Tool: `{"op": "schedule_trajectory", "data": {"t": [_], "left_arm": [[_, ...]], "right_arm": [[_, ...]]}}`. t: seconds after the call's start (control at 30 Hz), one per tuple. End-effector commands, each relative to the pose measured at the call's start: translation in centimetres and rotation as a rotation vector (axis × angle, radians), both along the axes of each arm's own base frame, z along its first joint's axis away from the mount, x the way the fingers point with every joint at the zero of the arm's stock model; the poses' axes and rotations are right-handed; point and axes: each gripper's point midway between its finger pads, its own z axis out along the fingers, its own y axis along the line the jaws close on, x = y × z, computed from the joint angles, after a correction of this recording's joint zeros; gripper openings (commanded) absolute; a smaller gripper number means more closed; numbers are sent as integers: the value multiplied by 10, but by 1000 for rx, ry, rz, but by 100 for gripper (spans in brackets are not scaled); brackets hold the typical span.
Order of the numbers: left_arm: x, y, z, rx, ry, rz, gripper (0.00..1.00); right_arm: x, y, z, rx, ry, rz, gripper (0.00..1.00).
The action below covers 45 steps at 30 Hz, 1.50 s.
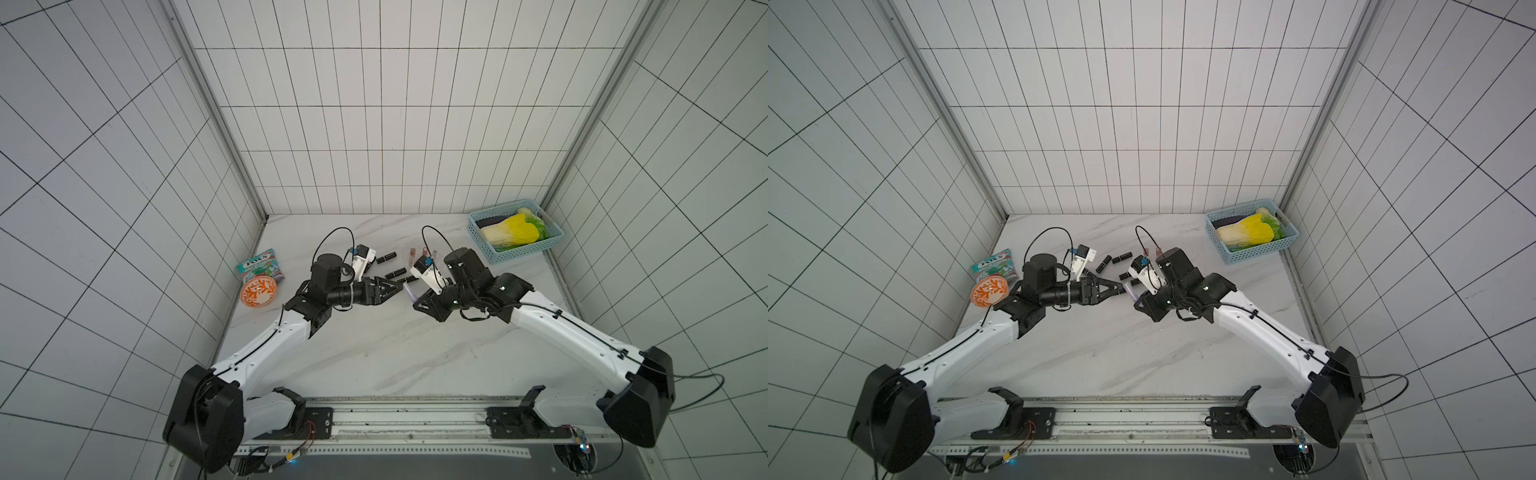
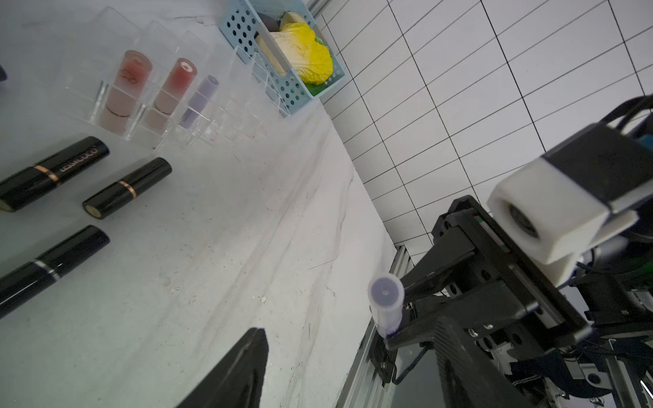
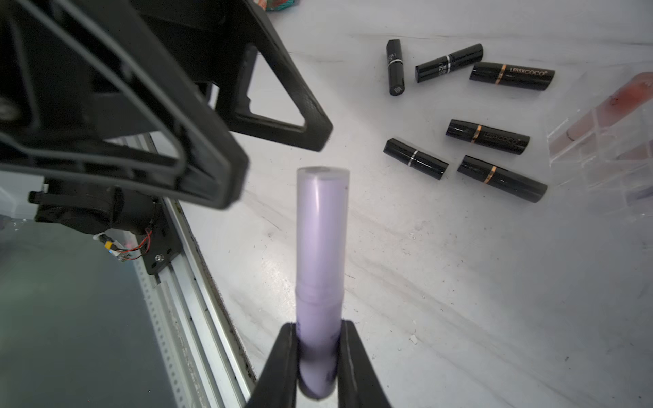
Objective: Arrange the lipsticks in the organizer
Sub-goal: Pick up the lipstick at the center of the board, then place the lipstick in the storage box.
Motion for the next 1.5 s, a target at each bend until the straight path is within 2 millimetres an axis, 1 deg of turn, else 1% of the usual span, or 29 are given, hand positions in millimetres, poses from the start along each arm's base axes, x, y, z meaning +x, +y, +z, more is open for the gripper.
{"op": "schedule_trajectory", "data": {"t": [0.0,0.17,0.3,0.4,0.57,0.6,0.63,0.7,0.73,0.77,0.87,0.9,1.0,1.1,1.13,1.23,1.3,1.4,1.47], "left_arm": [[4,-11,21,-31,-72,-18,68],[-1,-20,30,-50,-88,-37,58],[-2,-23,31,-56,-93,-39,35],[-4,-27,31,-58,-87,-60,24],[-5,-34,28,-52,-88,-72,15],[-5,-34,28,-52,-91,-69,12],[-3,-34,28,-50,-95,-64,10],[1,-34,29,-40,-108,-51,9],[6,-33,28,-20,-124,-32,8],[11,-33,27,2,-136,-21,7],[34,-35,30,72,-189,27,5],[45,-36,30,96,-209,49,5],[75,-44,35,161,-292,113,5],[100,-65,42,194,-391,123,5],[109,-74,41,207,-417,119,5],[127,-103,41,247,-503,105,5],[136,-120,35,275,-562,98,5],[153,-142,21,309,-600,99,5],[164,-152,12,328,-607,100,5]], "right_arm": [[-15,2,0,48,61,35,14],[-18,4,0,56,72,49,13],[-21,5,4,67,71,61,14],[-21,4,5,68,60,54,13],[-21,1,9,69,49,44,15],[-19,-2,9,61,39,29,19],[-16,-5,8,51,29,7,26],[-6,-16,8,27,-13,-67,51],[-1,-22,9,21,-39,-107,64],[4,-29,11,17,-65,-147,74],[19,-55,22,12,-159,-284,95],[23,-64,26,13,-183,-330,99],[34,-97,42,39,-271,-475,99],[39,-129,56,63,-347,-601,99],[40,-140,60,71,-370,-640,99],[40,-161,68,83,-412,-720,99],[40,-169,70,87,-425,-748,99],[38,-182,73,95,-446,-797,99],[37,-187,76,107,-458,-818,99]]}}
